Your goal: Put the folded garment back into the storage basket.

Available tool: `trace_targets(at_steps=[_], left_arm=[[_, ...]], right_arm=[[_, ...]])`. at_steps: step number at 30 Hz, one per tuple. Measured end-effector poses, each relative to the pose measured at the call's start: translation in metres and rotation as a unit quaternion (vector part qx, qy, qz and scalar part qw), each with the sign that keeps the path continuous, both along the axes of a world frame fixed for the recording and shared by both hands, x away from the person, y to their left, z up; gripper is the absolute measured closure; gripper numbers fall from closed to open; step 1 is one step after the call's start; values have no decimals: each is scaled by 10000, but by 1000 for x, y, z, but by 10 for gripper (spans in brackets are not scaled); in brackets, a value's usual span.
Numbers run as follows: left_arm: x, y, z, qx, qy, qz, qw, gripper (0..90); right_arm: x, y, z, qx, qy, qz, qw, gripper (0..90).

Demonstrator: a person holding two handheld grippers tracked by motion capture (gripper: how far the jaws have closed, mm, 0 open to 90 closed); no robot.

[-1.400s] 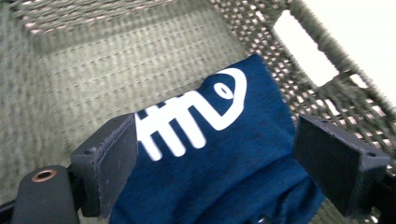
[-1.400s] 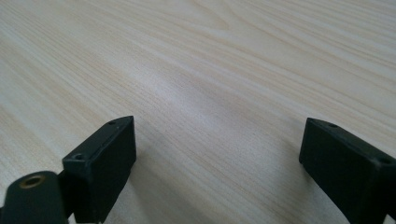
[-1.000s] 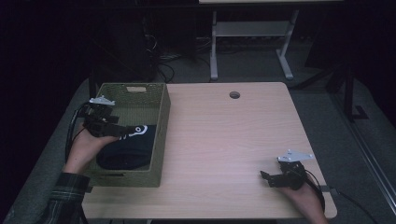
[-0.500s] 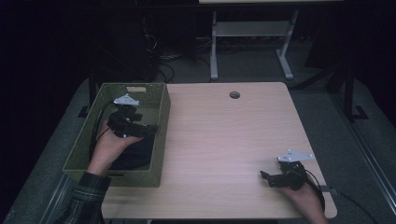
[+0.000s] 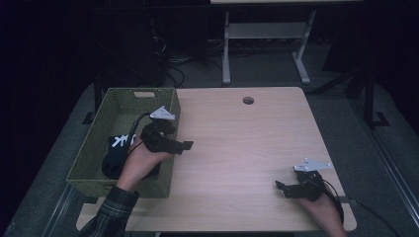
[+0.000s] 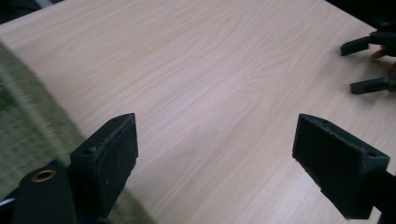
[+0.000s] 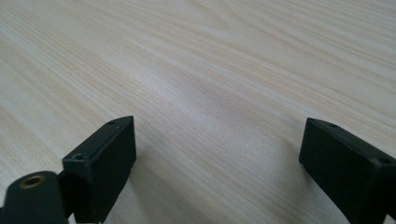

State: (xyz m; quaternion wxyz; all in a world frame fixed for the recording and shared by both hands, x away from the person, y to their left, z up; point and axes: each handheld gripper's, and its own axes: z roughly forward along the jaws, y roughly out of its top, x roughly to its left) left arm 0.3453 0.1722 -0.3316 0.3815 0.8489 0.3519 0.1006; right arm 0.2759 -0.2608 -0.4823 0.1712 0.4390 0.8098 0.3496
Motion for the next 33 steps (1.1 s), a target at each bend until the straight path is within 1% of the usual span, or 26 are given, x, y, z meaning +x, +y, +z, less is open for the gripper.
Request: trace_targets(at_steps=[1, 2, 3, 4, 6, 7, 8, 10, 11, 13, 16, 19, 20, 22, 24, 25, 26, 27, 28, 29, 30, 31, 32, 33], left_arm=[[-2, -7, -3, -7, 13, -84, 10000, 140], [-2, -7, -3, -7, 13, -84, 10000, 140], [-4, -14, -6, -28, 18, -159, 9999, 140], [-6, -17, -8, -55, 19, -178, 9998, 140], [-7, -21, -9, -49, 17, -215, 9998, 140], [-10, -27, -13, -48, -17, -289, 9996, 140], [-10, -27, -13, -48, -17, -289, 9996, 140], [-15, -36, -18, -67, -26, -376, 9993, 140], [-15, -36, -18, -67, -26, -376, 9993, 140], [-19, -43, -24, -57, -77, -450, 9989, 140], [-21, -48, -28, -104, -60, -477, 9988, 140], [-27, -57, -36, -146, -90, -527, 9985, 140], [-27, -57, -36, -146, -90, -527, 9985, 140], [-31, -62, -42, -175, -169, -527, 9983, 140], [-32, -64, -45, -193, -173, -514, 9983, 140], [-33, -65, -47, -217, -171, -512, 9983, 140], [-34, -68, -54, -225, -166, -553, 9981, 140], [-34, -69, -57, -183, -136, -599, 9979, 139], [-34, -69, -57, -183, -136, -599, 9979, 136], [-35, -72, -64, -152, -111, -621, 9979, 133], [-35, -72, -64, -152, -111, -621, 9979, 133], [-35, -73, -72, -86, -120, -629, 9979, 132], [-35, -73, -72, -86, -120, -629, 9979, 131], [-35, -74, -80, -82, -112, -614, 9980, 131]], right_arm=[[0, 0, 0, 0, -4, 3, 10000, 105], [0, 0, 0, 0, -4, 3, 10000, 105], [0, 0, 0, 1, 0, 0, 10000, 105], [0, 0, 0, 1, 0, -1, 10000, 105], [0, 0, 0, 0, -1, 1, 10000, 105], [0, 0, 0, 0, 1, 0, 10000, 105], [0, 0, 0, 0, 1, 0, 10000, 105], [0, 0, 0, 0, -1, 0, 10000, 105], [0, 0, 0, 2, 1, -1, 10000, 105], [0, 0, 0, 0, 0, 0, 10000, 105], [0, 0, 0, 1, 3, -1, 10000, 105], [0, 0, 0, -5, -11, 1, 10000, 105], [0, 0, 0, -5, -11, 1, 10000, 105], [0, 0, 0, -6, -14, 5, 10000, 105], [0, 0, 0, -6, -13, 6, 10000, 105], [0, 0, 0, -5, -14, 6, 10000, 105], [0, 0, 0, -7, -14, 7, 10000, 105], [0, 0, 0, -6, -15, 8, 10000, 105], [0, 0, 0, -6, -15, 9, 10000, 105], [0, 0, 0, -8, -16, 10, 10000, 105], [0, 0, 0, -8, -16, 10, 10000, 105], [0, 0, 0, -9, -16, 10, 10000, 105], [0, 0, 0, -9, -16, 10, 10000, 105], [0, 0, 0, -10, -20, 14, 10000, 105]])
